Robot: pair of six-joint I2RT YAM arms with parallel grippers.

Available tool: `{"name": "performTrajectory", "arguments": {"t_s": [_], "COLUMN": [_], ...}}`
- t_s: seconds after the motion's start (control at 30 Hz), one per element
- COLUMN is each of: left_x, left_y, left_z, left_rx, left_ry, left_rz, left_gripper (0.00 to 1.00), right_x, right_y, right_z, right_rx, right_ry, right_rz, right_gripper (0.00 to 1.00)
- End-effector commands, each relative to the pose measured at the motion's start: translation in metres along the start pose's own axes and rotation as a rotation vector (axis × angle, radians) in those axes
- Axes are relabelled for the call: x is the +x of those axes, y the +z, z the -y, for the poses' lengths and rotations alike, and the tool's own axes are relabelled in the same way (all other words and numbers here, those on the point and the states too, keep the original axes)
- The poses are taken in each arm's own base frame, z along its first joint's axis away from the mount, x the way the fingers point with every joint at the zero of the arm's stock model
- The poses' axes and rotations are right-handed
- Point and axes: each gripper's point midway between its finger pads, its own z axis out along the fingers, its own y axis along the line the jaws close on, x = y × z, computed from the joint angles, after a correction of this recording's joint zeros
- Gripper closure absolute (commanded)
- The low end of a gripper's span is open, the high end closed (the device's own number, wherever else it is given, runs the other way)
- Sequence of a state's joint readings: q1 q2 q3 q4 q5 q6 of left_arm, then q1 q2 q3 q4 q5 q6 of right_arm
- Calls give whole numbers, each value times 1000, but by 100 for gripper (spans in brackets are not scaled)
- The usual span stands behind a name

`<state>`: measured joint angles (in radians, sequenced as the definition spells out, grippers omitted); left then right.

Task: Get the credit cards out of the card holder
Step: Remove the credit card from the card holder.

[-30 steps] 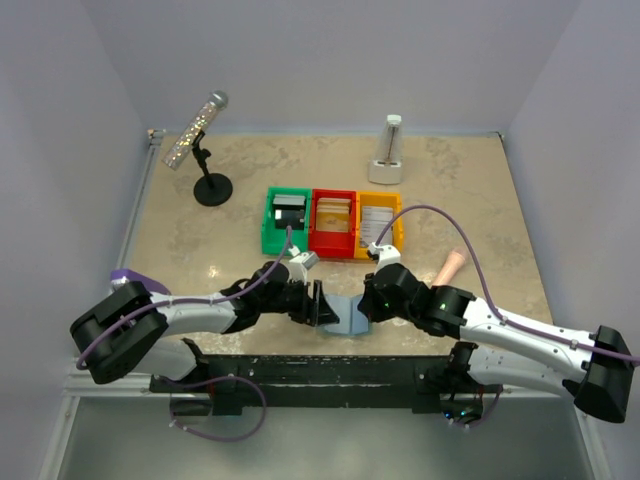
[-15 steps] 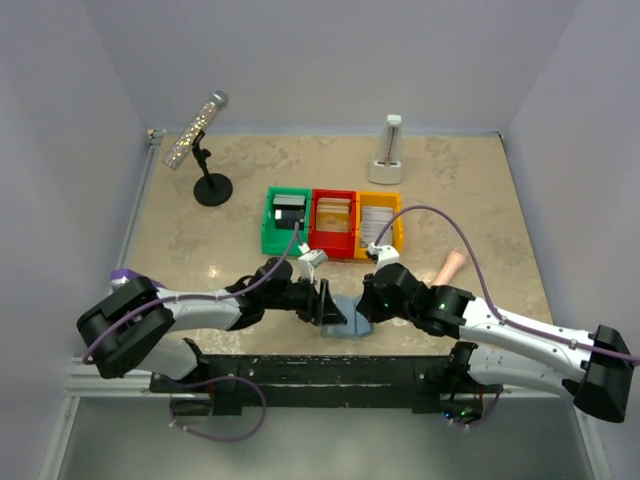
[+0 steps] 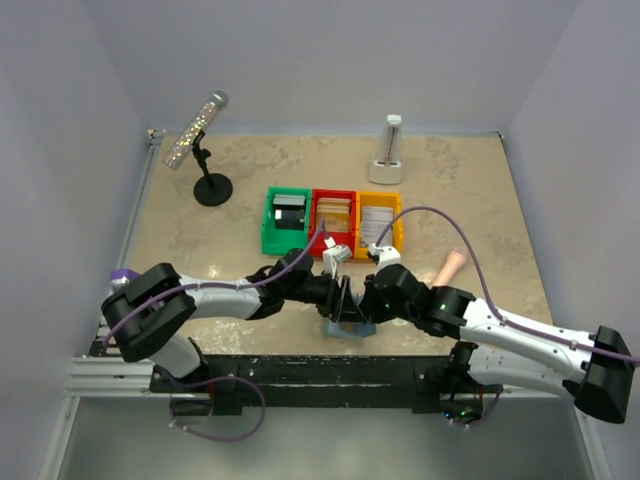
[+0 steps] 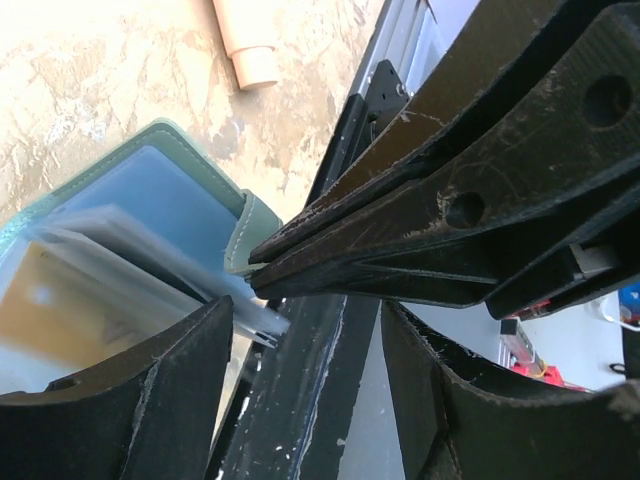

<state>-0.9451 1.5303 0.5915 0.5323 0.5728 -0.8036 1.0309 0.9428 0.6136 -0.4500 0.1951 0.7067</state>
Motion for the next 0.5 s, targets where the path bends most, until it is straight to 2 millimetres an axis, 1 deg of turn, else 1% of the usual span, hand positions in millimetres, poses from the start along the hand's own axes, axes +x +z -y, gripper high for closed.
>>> {"name": "performTrajectory", "arguments": {"t_s": [0.0, 0.2, 0.47], "left_x": [-6, -4, -6], "left_y": [9, 14, 17], "left_z": [6, 4, 4], "left_rx": [37, 43, 47], "left_ry": [39, 31, 27], "left_rz": [3, -3, 3], "left_gripper": [34, 34, 34], "right_x": [3, 17, 20], "right_y": [1, 7, 5], "right_z": [7, 14, 22], "right_rx": [28, 46, 74], "right_ry": [20, 52, 56], "right_rz": [5, -26, -24], "right_gripper": [100, 100, 97]}}
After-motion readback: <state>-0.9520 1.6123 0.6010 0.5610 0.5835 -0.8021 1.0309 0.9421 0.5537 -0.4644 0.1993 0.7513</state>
